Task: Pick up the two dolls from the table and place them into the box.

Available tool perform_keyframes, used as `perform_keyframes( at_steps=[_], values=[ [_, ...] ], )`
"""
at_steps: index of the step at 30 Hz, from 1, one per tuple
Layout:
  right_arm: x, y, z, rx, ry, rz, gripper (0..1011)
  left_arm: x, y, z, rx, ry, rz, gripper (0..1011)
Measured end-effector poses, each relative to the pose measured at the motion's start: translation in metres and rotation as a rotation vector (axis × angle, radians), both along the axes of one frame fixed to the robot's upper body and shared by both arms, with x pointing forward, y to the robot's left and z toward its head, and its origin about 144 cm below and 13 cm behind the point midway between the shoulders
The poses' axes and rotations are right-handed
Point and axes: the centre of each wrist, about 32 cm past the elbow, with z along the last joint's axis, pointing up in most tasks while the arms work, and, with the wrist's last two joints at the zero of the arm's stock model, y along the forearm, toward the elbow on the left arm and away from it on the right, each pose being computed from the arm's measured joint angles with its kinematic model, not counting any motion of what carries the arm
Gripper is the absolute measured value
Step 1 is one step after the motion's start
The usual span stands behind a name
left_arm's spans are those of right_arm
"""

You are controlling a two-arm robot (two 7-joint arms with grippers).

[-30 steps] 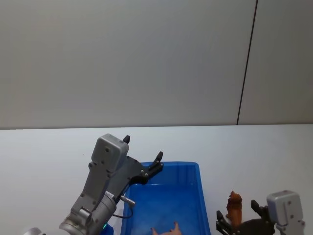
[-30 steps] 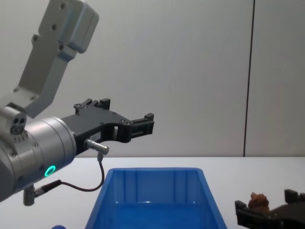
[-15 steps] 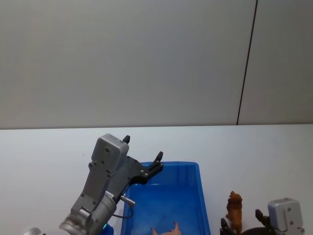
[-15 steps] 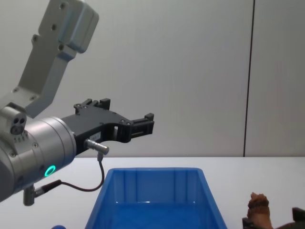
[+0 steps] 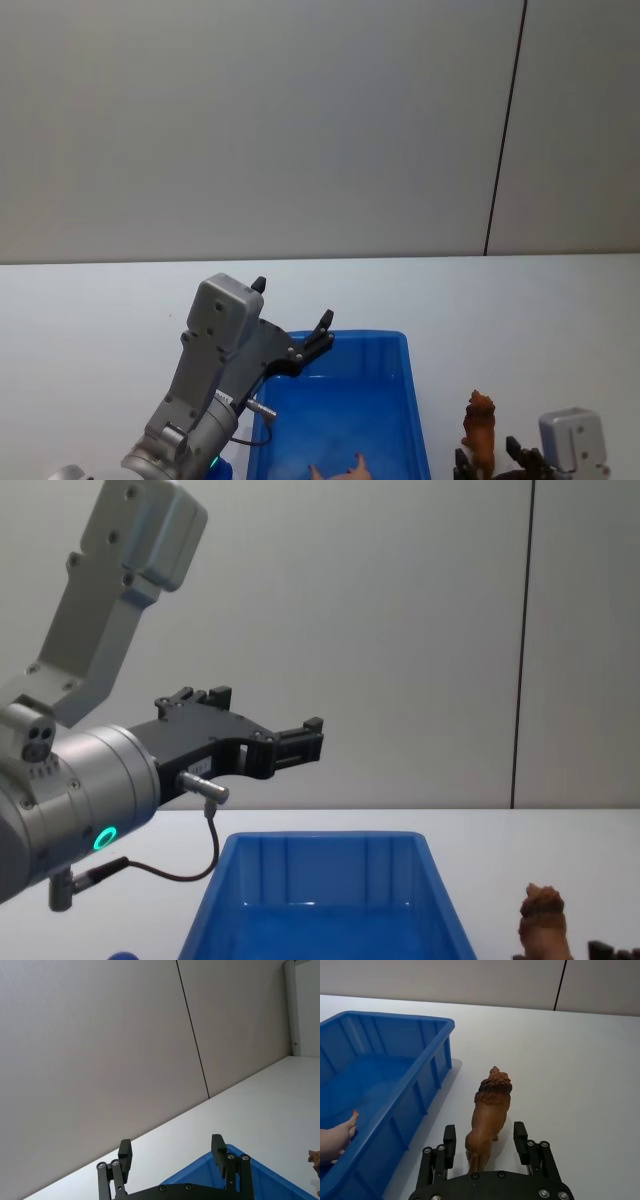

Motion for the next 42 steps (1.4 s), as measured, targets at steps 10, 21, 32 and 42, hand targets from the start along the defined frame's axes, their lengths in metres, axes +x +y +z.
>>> perform_keyframes(
  at_steps=[10,21,32,42],
  values=[
    [0.007,0.0,-0.004,0.006,0.012,0.003,425,0.0,0.0,0.0,0.0,0.0,0.0,1001],
    [0.009,0.0,-0.002,0.002,-0.006,0.002,286,0.0,0.0,0.0,0.0,0.0,0.0,1001],
    [0.011,-0.002,0.011,0.018,-0.098,0.032,286,0.0,0.0,0.0,0.0,0.0,0.0,1001],
    [0.019,-0.001,0.026,0.092,-0.164,0.137,286,0.0,0.0,0.0,0.0,0.0,0.0,1001]
  ],
)
